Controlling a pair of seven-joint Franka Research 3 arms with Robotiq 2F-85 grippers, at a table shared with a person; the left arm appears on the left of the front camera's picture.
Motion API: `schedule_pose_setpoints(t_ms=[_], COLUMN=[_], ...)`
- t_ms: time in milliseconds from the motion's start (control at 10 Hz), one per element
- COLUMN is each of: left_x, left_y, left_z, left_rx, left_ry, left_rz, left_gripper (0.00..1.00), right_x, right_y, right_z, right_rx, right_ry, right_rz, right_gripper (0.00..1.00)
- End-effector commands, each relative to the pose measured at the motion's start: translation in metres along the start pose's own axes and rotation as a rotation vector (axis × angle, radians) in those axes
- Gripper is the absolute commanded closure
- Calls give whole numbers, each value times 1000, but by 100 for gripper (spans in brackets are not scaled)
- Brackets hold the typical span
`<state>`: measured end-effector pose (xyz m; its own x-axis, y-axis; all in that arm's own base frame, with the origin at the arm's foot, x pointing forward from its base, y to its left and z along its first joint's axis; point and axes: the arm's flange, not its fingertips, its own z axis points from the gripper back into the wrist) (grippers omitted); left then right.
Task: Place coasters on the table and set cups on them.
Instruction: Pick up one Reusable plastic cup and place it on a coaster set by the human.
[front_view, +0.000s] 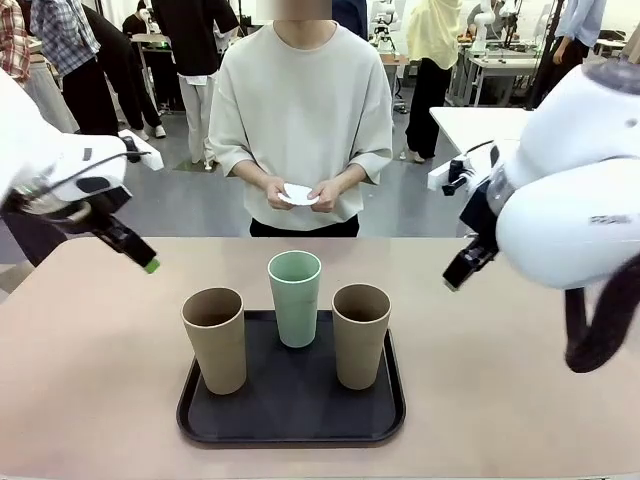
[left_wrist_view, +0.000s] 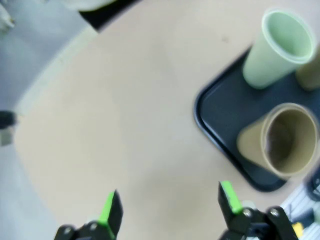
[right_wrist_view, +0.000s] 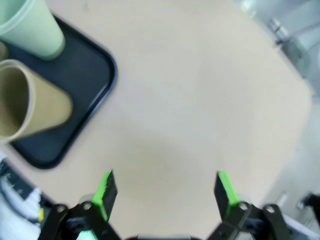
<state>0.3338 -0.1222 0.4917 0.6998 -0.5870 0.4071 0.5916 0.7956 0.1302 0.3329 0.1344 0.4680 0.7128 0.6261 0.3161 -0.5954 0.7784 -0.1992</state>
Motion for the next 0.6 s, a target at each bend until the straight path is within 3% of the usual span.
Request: schedule_pose_setpoints(t_ms=[0,100,300,400,500], left_x=[-80,-104,-113,-40,-40], left_y=[-28,-48,-56,-26,-26], left_z=[18,19,17,46,46], left_rx=[-112,-184,-142,-155,-155], left_ry=[87,128,139,137,137], left_rz=[-5,-5,17,-21,-21], left_gripper=[0,0,0,0,0], right_x=[-69,-94,-98,-37,-37], right_y=[27,41,49,13,13], right_z=[6,2,-13,26,26], right_rx=[14,43,0,37,37], right_ry=[107,179,220,185,185], right_rz=[-26,-25,-10,-11,-11], right_gripper=[0,0,0,0,0])
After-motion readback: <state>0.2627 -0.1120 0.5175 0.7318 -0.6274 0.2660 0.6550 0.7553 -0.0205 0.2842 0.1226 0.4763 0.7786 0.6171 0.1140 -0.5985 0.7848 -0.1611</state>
